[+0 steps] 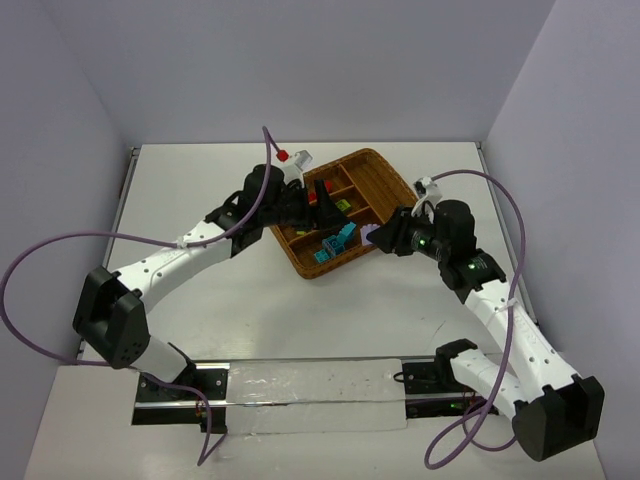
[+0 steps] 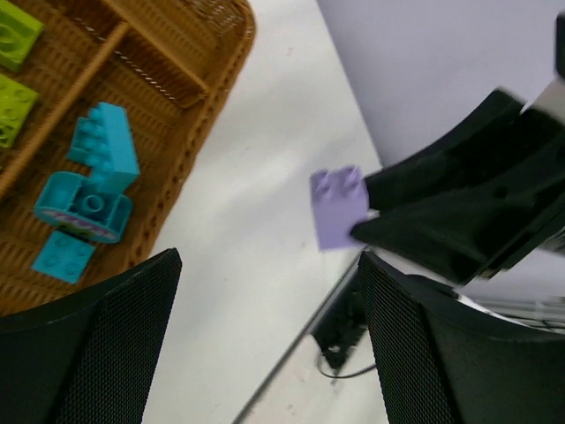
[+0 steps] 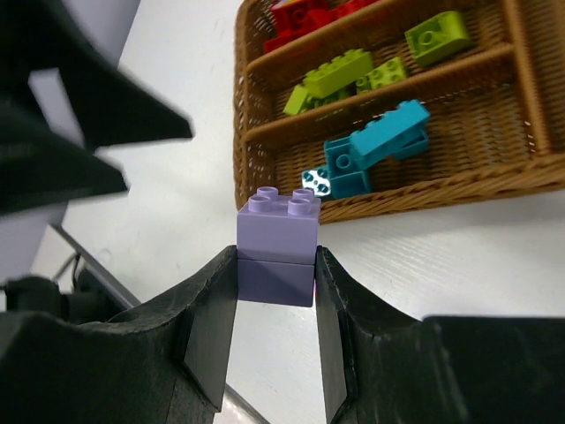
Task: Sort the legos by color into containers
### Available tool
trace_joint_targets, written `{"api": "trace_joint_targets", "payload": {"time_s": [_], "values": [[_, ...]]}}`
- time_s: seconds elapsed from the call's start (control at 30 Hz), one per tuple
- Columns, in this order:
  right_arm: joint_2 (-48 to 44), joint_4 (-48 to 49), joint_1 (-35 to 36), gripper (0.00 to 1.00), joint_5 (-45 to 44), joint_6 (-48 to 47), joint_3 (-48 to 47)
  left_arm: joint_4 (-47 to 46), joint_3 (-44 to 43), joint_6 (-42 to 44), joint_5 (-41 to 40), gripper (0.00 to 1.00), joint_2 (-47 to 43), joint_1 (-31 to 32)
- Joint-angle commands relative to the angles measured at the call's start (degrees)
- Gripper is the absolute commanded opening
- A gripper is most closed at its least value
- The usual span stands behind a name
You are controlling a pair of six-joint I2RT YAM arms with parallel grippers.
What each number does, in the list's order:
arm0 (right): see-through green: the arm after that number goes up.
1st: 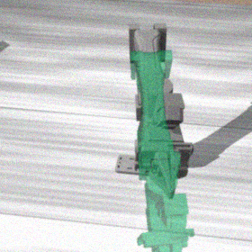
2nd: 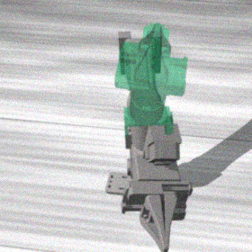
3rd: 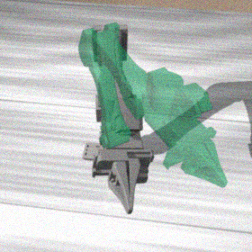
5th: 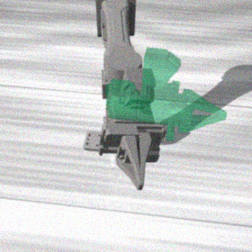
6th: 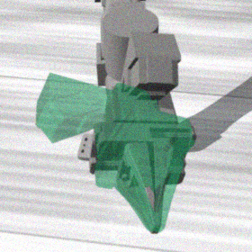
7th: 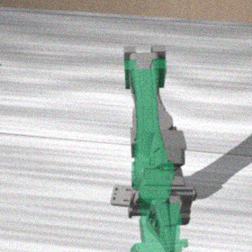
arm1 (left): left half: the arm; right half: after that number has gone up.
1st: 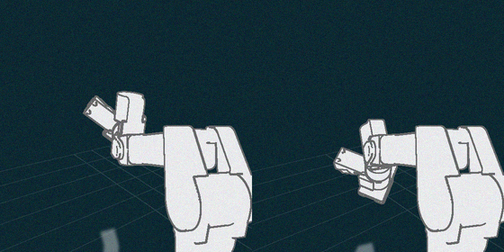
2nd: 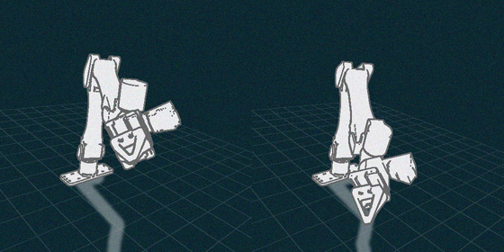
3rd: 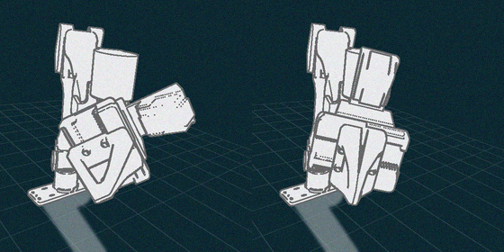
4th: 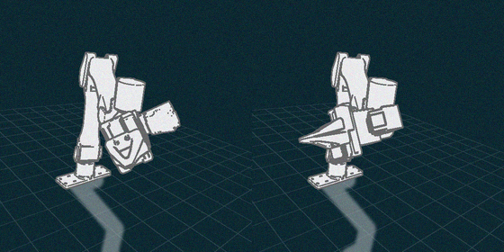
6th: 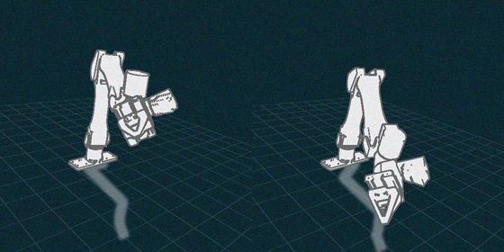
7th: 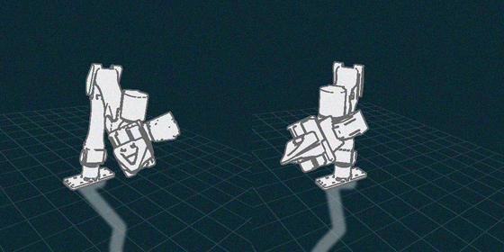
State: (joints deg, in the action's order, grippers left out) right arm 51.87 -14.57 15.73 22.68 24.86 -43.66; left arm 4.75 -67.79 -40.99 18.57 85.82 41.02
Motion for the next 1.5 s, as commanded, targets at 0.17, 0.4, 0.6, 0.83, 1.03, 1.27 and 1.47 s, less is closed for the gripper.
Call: {"api": "trace_joint_targets", "payload": {"time_s": [0.17,0.4,0.6,0.83,1.03,1.27,1.47], "values": [[-1.98,-0.39,5.38,0.00,-2.50,-8.40,0.01,-1.80,-7.25,-6.65,16.72,0.88,6.21,-2.30],[-1.16,-0.20,6.71,0.00,-2.73,-8.78,-1.37,-0.87,-8.56,-6.73,20.20,0.88,9.21,-2.26],[-0.34,-0.37,7.62,0.00,-2.64,-8.96,-2.51,-0.79,-9.73,-6.85,22.13,0.87,11.15,-1.79],[0.23,-0.53,8.46,0.00,-3.19,-8.96,-3.23,-2.11,-10.12,-7.72,22.81,0.85,12.76,-0.71],[-0.02,-0.99,8.75,0.00,-3.61,-9.18,-3.76,-2.58,-10.31,-8.40,23.54,0.76,14.66,-0.19],[-0.43,-1.27,8.99,0.00,-4.44,-9.31,-3.85,-2.42,-10.96,-7.86,24.96,0.68,15.63,0.59],[-0.17,-0.90,9.23,0.00,-4.75,-9.19,-3.71,-4.22,-10.06,-8.61,26.41,0.33,15.54,0.84]]}}
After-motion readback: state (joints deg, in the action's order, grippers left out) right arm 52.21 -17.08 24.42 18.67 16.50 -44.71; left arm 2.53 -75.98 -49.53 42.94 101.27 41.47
